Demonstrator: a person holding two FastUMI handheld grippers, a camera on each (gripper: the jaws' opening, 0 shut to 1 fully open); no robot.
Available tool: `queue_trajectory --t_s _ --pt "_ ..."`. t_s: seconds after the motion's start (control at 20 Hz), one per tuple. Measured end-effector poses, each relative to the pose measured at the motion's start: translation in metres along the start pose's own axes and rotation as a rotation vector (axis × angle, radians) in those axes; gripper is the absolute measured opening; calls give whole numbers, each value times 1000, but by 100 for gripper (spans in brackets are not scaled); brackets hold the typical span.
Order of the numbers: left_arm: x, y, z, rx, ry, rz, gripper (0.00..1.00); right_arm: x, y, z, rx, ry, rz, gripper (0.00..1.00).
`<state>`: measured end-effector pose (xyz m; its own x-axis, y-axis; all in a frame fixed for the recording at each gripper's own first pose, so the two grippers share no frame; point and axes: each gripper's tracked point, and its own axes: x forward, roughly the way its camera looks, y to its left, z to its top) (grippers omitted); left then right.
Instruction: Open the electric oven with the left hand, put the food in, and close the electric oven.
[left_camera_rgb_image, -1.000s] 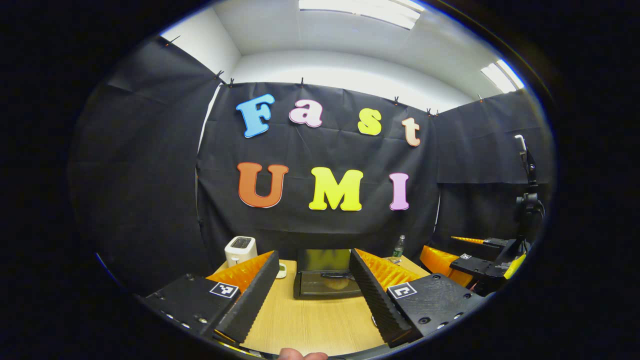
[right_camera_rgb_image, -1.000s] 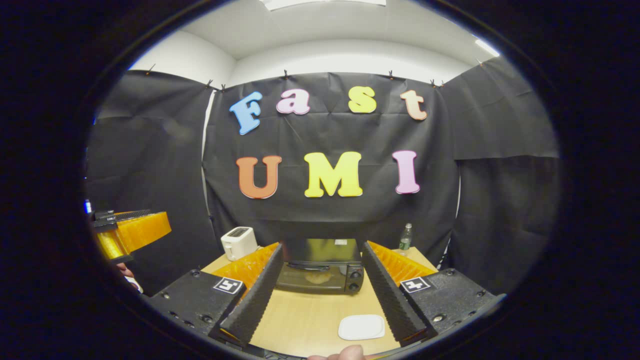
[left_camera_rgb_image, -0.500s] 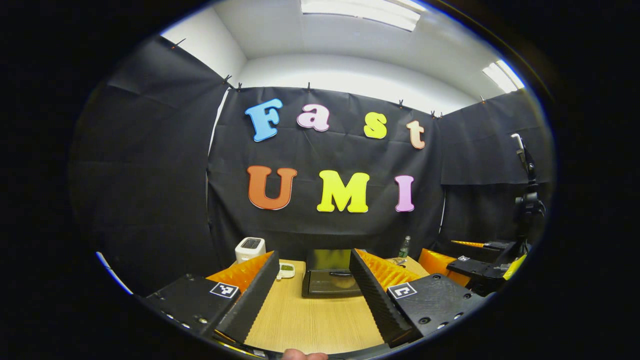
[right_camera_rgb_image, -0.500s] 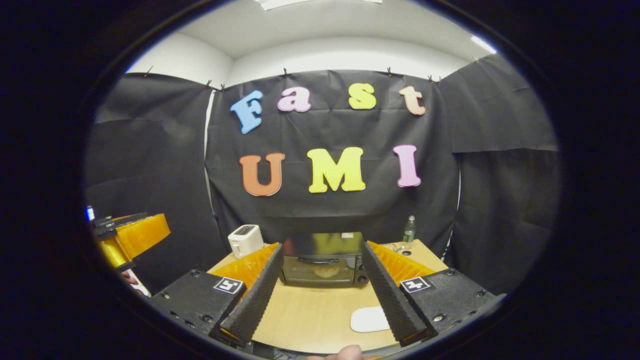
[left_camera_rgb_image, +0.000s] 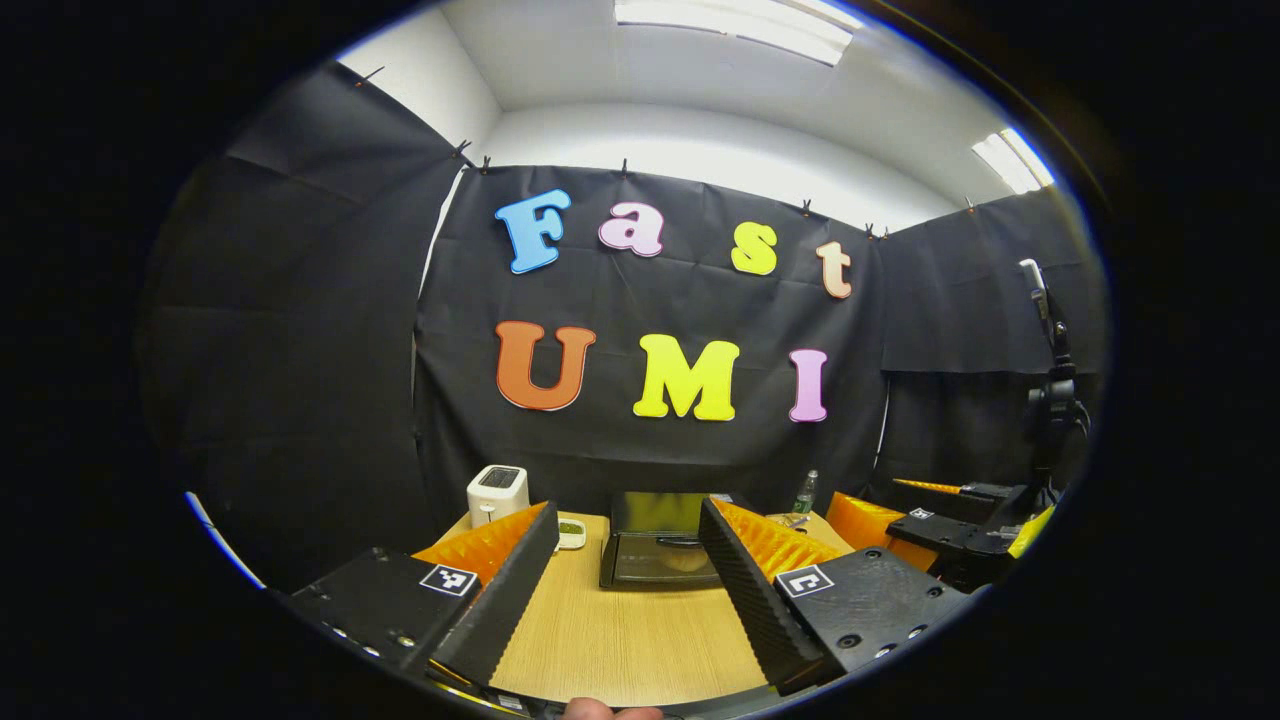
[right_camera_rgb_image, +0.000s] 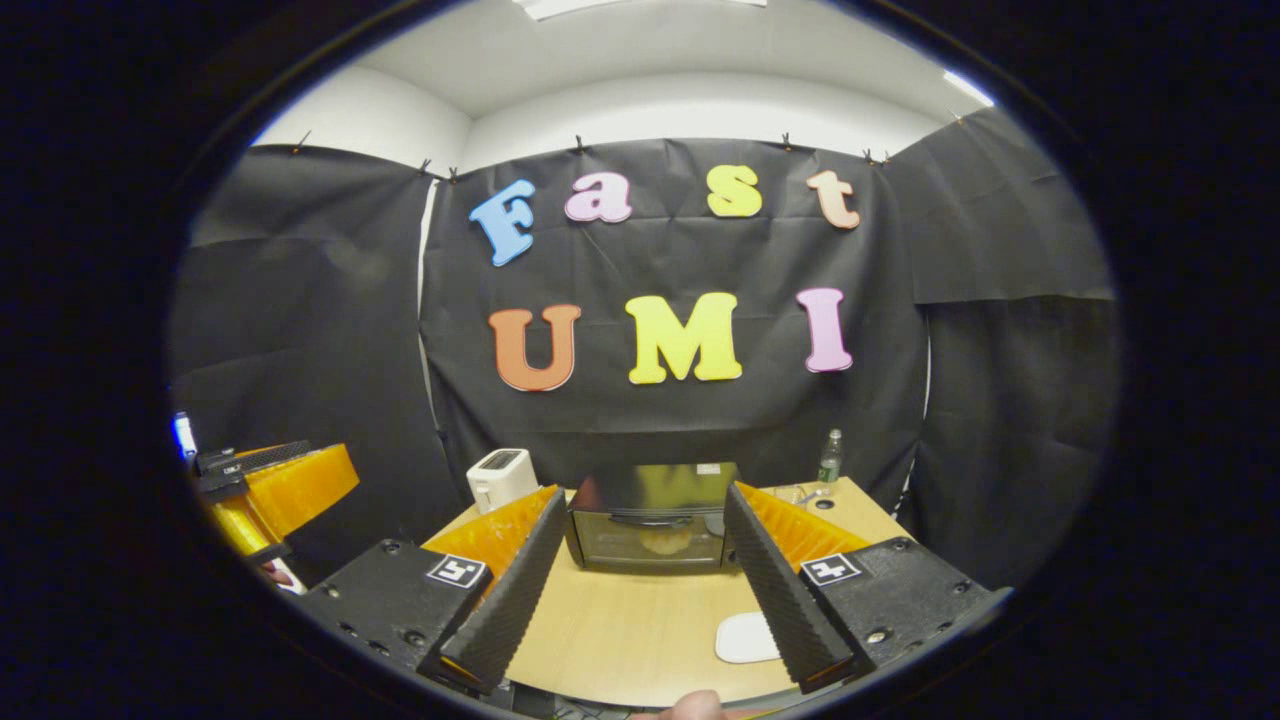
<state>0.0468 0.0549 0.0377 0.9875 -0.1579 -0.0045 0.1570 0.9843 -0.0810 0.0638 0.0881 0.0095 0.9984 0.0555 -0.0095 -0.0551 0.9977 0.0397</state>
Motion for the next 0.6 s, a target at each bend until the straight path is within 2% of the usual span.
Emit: queue_trajectory --t_s 0.4,0.6 --pt "1 5 -7 10 -1 -5 93 -1 4 -5 3 -31 0 91" --pt "3 -3 -11 8 -7 -34 93 1 0 -10 7 -42 -12 91"
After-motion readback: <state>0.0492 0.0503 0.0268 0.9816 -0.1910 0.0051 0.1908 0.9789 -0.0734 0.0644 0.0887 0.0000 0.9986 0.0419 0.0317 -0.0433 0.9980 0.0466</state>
